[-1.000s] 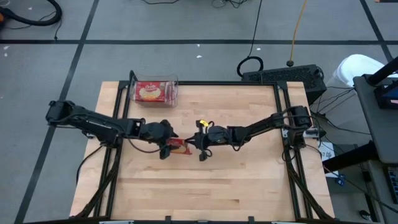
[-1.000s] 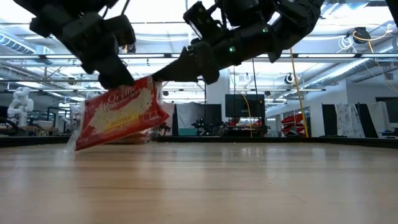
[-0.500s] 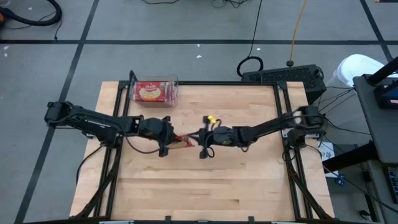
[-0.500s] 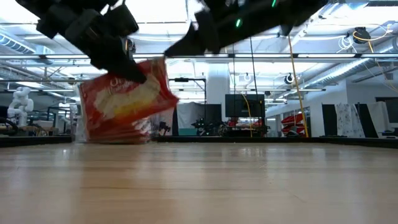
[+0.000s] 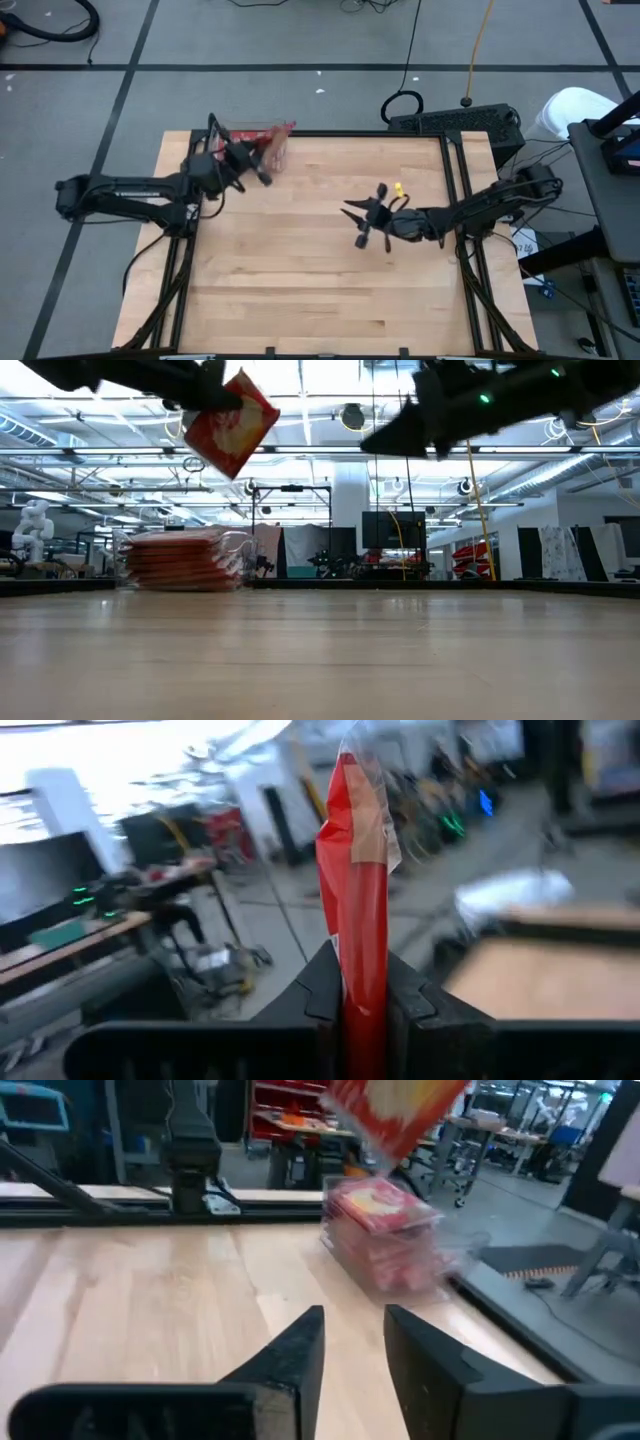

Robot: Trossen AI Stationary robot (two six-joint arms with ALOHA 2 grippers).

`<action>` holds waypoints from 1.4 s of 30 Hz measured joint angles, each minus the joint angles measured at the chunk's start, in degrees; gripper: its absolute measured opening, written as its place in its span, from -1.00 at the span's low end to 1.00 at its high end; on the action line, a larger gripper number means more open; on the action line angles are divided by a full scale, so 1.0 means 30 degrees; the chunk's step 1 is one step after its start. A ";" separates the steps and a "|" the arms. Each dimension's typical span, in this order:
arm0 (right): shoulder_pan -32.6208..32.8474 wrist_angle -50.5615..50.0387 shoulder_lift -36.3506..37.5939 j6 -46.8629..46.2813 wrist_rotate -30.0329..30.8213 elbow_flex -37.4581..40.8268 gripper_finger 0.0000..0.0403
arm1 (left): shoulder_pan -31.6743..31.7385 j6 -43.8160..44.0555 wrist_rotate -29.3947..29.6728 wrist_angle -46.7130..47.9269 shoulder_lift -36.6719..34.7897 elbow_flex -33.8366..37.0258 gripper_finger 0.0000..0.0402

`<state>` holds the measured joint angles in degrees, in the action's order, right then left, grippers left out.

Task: Sort popcorn bags into baskets
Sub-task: Put the red popcorn bag into the transparent bin

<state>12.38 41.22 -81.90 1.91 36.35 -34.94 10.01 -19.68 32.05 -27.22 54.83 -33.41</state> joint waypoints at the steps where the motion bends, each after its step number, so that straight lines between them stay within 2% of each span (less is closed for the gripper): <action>1: 0.0062 0.0335 0.0096 -0.0227 0.0222 0.0507 -0.49 | 0.0460 0.0266 0.0078 -0.1022 0.0408 -0.0013 -0.85; 5: 0.0363 -0.0959 0.0103 -0.1271 0.1396 0.0984 -0.48 | 0.1776 0.1558 0.1944 -0.4462 0.2753 -0.0006 -0.83; 8: 0.0512 -0.0977 0.0098 -0.1988 0.1366 0.0976 -0.48 | 0.2342 0.1829 0.2556 -0.7268 0.5203 -0.0006 -0.85; 13: 0.0831 -0.0956 0.0090 -0.2240 0.1368 0.0970 -0.48 | 0.2682 0.1655 0.6152 -1.0773 0.8721 -0.0006 -0.87; 15: 0.0940 -0.0998 0.0090 -0.2284 0.1380 0.0969 -0.48 | 0.2824 0.1410 0.7024 -1.1932 0.9706 -0.0006 -0.88; 18: 0.1035 -0.1015 0.0090 -0.2281 0.1380 0.0969 -0.48 | 0.3256 0.2391 0.6995 -1.3197 1.0742 -0.0006 -0.85; 23: 0.0999 -0.0780 0.0090 -0.2186 0.1386 0.0957 -0.48 | 0.4243 0.3625 0.7636 -1.3359 1.2450 -0.0049 -0.81; 30: 0.1006 -0.0796 0.0090 -0.2244 0.1380 0.0955 -0.48 | 0.4953 0.6591 0.5468 -1.3402 1.3883 -0.0057 -0.80; 35: 0.0999 -0.0796 0.0090 -0.2270 0.1380 0.0955 -0.48 | 0.4646 0.5483 0.4851 -1.3368 1.3887 -0.0057 -0.77; 38: 0.0999 -0.0796 0.0090 -0.2274 0.1380 0.0955 -0.48 | 0.4449 0.4763 0.5123 -1.3345 1.3880 -0.0057 -0.65; 42: 0.0999 -0.0803 0.0083 -0.2420 0.1380 0.0955 -0.48 | 0.4250 0.4938 0.5791 -1.3347 1.3865 -0.0064 -0.38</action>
<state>15.38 38.81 -81.65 -5.34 40.49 -32.08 22.76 -4.87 49.42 -67.26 96.42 -33.61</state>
